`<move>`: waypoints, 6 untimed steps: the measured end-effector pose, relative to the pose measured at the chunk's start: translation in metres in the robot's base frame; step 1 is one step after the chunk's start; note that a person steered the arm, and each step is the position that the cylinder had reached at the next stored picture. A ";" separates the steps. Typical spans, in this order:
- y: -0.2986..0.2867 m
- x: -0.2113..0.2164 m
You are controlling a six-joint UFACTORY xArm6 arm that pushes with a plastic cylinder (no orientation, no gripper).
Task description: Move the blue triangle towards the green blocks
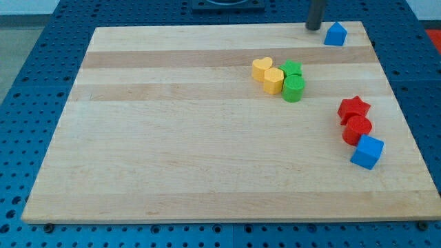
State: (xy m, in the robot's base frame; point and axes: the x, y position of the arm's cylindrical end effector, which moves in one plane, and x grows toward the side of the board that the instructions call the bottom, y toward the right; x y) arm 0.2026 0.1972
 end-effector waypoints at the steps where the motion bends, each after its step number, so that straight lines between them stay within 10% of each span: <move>1: 0.029 0.000; 6: 0.010 0.043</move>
State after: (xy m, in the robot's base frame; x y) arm 0.2458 0.2076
